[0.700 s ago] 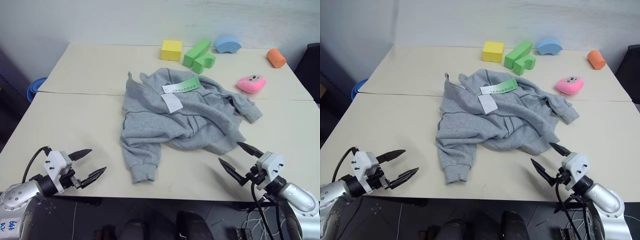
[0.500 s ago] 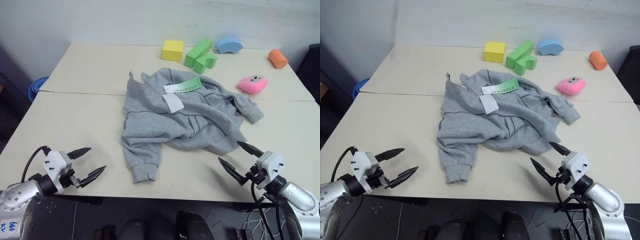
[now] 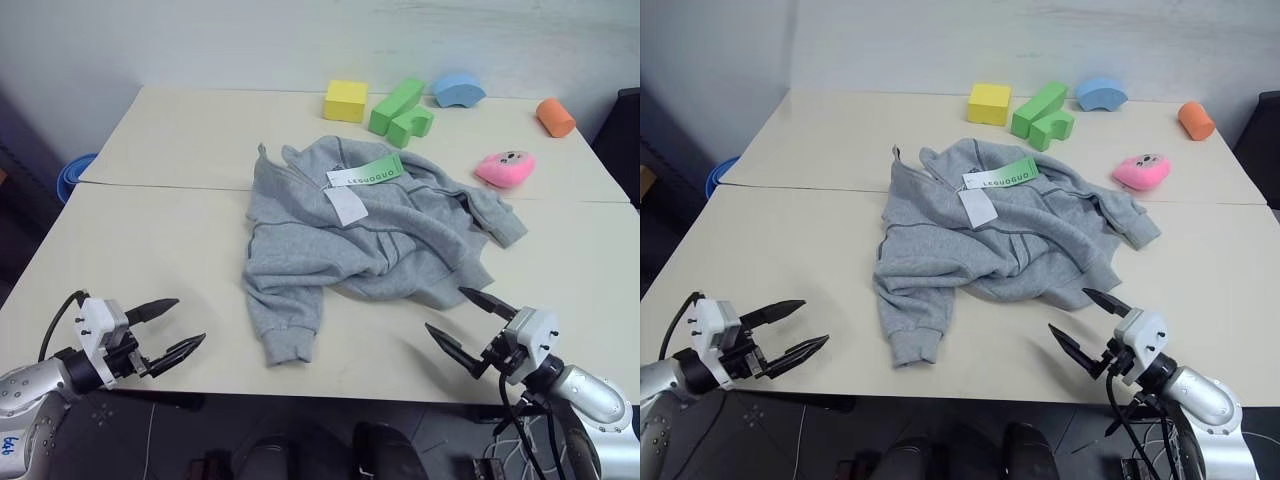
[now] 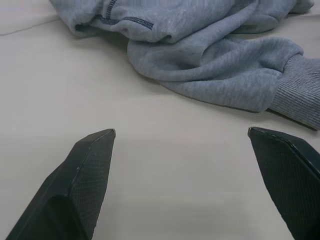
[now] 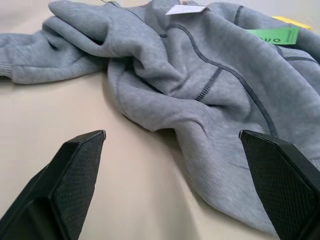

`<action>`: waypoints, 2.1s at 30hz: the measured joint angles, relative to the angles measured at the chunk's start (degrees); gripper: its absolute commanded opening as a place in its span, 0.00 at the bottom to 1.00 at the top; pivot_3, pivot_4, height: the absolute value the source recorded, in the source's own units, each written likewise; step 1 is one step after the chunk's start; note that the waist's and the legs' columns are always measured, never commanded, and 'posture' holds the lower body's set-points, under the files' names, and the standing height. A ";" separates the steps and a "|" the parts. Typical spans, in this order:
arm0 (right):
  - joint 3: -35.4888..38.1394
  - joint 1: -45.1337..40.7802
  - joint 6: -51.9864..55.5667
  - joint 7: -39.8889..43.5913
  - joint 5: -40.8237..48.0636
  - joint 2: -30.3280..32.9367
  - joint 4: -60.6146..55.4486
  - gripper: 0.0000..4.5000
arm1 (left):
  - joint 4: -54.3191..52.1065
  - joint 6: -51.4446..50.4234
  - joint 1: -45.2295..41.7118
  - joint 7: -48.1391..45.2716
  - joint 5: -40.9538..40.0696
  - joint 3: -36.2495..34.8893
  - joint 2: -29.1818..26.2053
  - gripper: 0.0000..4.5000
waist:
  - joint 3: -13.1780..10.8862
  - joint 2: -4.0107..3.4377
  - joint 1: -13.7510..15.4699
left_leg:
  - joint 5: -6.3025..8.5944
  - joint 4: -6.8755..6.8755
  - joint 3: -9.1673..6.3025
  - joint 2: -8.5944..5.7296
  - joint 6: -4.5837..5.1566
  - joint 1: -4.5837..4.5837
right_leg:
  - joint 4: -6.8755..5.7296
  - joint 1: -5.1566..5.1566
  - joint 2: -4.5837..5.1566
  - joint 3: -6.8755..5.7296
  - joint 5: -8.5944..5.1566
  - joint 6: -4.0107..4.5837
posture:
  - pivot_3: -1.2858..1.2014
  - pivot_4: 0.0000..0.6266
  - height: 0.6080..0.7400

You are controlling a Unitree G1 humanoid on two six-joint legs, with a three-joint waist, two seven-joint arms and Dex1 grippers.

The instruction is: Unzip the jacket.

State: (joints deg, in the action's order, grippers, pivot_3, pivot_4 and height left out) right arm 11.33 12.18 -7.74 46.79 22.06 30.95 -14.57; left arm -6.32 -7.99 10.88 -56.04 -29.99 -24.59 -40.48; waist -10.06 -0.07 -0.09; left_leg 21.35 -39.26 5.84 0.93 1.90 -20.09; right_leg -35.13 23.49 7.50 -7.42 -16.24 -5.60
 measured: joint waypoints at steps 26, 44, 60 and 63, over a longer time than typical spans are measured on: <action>-19.20 -27.42 16.63 -9.13 -22.71 -1.44 9.62 0.54 | 35.24 15.12 -49.00 -2.55 27.43 35.06 10.85 0.51 | 0.01 0.04 -0.03 | -0.01 -0.67 0.02 -0.10 0.07 -0.21 | -0.50 0.12 -0.38 -0.35 0.02 -0.05 | 0.52 0.24 1.00; -5.75 -5.22 16.95 21.99 2.78 19.56 -2.30 0.00 | -9.91 -14.32 -12.27 -21.11 2.11 28.19 -13.74 0.00 | -0.04 -0.02 -0.12 | 0.21 -0.73 -0.36 0.04 0.15 -0.14 | -0.20 -0.21 0.09 -0.15 -0.02 0.02 | 0.52 0.24 1.00; 6.05 10.87 12.02 25.95 -1.26 23.39 -0.91 0.00 | -28.40 -27.81 3.42 -10.66 -7.64 27.39 -10.07 0.00 | -0.04 -0.06 1.51 | 0.32 -0.75 -0.37 0.01 0.14 -0.09 | 0.19 -0.36 0.03 -0.14 -0.02 0.03 | 0.52 0.24 1.00; 7.85 11.86 12.00 26.85 -1.07 24.36 -0.54 0.00 | -28.89 -28.25 5.06 -9.54 -9.01 27.11 -9.10 0.00 | -0.04 -0.06 1.55 | 0.32 -0.77 -0.39 0.02 0.15 -0.05 | 0.25 -0.46 0.05 -0.14 -0.02 0.03 | 0.52 0.24 1.00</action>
State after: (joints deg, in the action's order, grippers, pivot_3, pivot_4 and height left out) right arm 19.18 24.03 4.26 73.64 20.99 55.31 -15.11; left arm -35.21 -36.24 15.94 -65.58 -39.00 2.51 -49.58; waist -10.09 -0.13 1.46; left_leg 21.67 -40.03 5.45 0.94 2.06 -20.13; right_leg -34.88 23.03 7.55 -7.57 -16.26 -5.57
